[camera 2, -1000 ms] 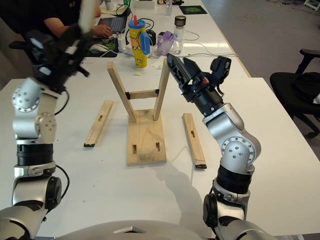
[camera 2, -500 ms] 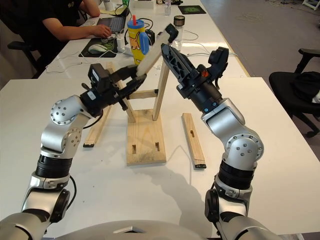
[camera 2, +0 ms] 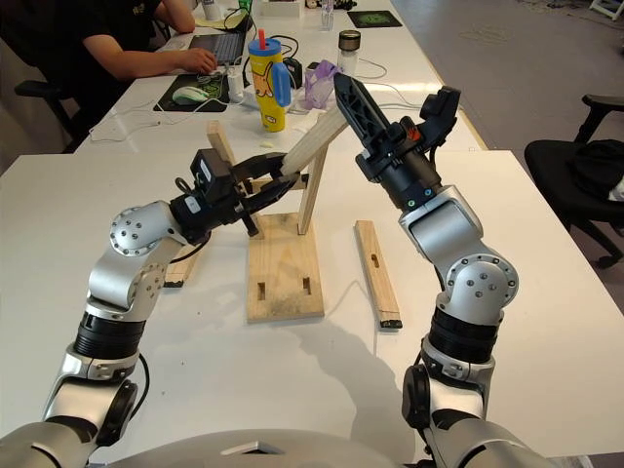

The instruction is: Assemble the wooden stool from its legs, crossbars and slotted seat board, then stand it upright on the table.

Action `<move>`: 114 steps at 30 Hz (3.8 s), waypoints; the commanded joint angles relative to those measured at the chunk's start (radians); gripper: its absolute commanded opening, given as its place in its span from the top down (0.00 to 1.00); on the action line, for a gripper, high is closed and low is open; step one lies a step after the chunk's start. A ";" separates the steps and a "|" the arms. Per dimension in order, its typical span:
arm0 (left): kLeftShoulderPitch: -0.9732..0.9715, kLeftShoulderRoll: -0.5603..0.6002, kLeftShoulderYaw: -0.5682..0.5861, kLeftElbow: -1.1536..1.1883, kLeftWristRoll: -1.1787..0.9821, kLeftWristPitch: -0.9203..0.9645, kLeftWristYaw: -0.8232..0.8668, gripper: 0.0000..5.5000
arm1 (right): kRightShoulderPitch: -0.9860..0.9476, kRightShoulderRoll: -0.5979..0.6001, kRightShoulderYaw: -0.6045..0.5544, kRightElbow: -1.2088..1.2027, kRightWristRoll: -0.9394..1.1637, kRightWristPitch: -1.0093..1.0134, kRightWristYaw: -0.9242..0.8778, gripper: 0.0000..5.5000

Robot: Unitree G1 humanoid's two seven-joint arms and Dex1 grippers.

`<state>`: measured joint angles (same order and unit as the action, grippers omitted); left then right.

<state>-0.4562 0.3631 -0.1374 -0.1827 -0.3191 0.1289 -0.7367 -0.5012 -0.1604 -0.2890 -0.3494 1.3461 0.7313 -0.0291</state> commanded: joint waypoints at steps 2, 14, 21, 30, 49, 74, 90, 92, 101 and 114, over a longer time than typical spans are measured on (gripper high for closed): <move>0.015 0.000 -0.001 -0.007 0.031 -0.018 0.014 0.76 | 0.006 0.002 0.017 0.000 0.027 -0.004 -0.024 0.67; 0.010 -0.001 0.003 0.038 0.087 -0.037 0.040 0.76 | 0.006 -0.019 0.027 0.019 0.056 -0.007 -0.034 0.92; 0.019 -0.051 0.061 0.023 -0.051 0.041 0.034 0.60 | 0.056 -0.053 0.042 0.035 -0.074 -0.029 -0.031 0.92; 0.161 0.003 0.055 -0.020 -0.049 0.075 0.009 0.45 | 0.386 -0.155 -0.046 -0.113 -0.340 -0.074 -0.079 0.92; 0.140 -0.058 0.005 0.061 0.024 0.017 0.051 0.45 | 0.482 -0.031 0.004 0.007 -0.627 -0.269 0.008 0.92; 0.125 -0.064 0.003 0.089 0.042 0.005 0.051 0.45 | 0.482 -0.007 0.102 0.090 -0.826 -0.323 0.070 0.92; 0.141 -0.094 -0.017 0.058 0.066 0.008 0.104 0.45 | 0.584 -0.013 0.333 0.242 -1.204 -0.440 0.058 0.92; 0.142 -0.093 -0.018 0.062 0.068 0.004 0.101 0.45 | 0.590 -0.008 0.336 0.266 -1.217 -0.485 0.072 0.92; 0.128 -0.091 -0.005 0.088 0.072 -0.012 0.105 0.45 | 0.598 0.001 0.300 0.274 -1.219 -0.633 0.105 0.92; 0.134 -0.099 0.010 0.113 0.073 -0.032 0.114 0.45 | 0.391 -0.018 0.254 0.078 -1.166 -0.546 0.153 0.75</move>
<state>-0.3192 0.2698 -0.1357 -0.0776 -0.2540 0.1024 -0.6307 -0.0621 -0.1749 -0.0164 -0.2020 0.1530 0.1336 0.1291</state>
